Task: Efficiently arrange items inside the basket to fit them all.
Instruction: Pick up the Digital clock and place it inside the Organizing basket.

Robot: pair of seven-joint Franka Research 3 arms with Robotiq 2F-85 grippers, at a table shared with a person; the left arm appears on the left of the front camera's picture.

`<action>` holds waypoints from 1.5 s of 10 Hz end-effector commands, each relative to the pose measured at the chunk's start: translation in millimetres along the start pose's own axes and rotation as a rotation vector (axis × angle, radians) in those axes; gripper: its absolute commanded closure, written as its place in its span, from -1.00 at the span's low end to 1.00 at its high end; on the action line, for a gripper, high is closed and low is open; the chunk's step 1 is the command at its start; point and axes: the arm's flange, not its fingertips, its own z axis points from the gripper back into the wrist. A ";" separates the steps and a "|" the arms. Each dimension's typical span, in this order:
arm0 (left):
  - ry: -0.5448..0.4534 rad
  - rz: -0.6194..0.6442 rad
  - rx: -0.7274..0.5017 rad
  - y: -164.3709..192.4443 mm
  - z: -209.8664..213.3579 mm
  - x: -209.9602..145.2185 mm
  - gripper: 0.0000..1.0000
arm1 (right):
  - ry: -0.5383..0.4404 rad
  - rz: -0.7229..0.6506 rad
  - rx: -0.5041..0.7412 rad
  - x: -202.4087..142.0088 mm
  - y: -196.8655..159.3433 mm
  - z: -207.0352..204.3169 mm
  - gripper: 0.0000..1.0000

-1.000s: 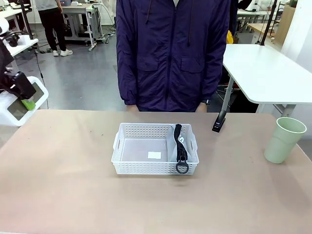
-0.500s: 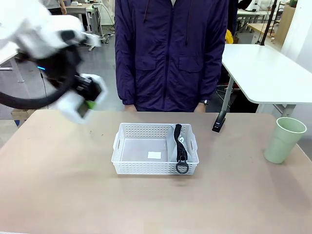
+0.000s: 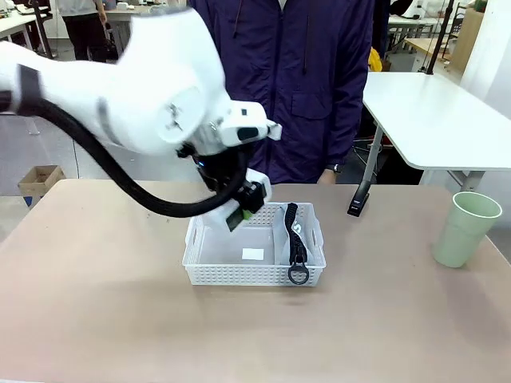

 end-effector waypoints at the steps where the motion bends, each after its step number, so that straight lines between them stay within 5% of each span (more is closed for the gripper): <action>1: 0.044 -0.093 0.044 7.1 -29.2 28.2 -0.05 | -0.003 0.024 0.016 -0.6 -0.4 2.1 -1.00; 4: 0.076 -0.092 0.043 17.3 -37.8 33.1 -0.05 | -0.003 0.024 0.016 -0.6 -0.4 2.1 -1.00; 5: 0.158 -0.016 0.010 20.3 -40.9 36.9 -0.05 | -0.003 0.024 0.016 -0.6 -0.4 2.1 -1.00; 6: 0.070 -0.093 0.024 13.8 -55.3 29.3 -0.05 | -0.003 0.024 0.016 -0.6 -0.4 2.1 -1.00; 10: 0.093 -0.079 0.017 14.1 -53.5 33.0 -0.05 | -0.003 0.024 0.016 -0.6 -0.4 2.1 -1.00; 11: 0.014 -0.094 0.046 13.4 -32.3 27.5 -0.05 | -0.003 0.024 0.016 -0.6 -0.4 2.1 -1.00; 15: 0.088 -0.016 0.047 36.3 -71.8 26.5 -0.05 | -0.003 0.024 0.016 -0.6 -0.4 2.1 -1.00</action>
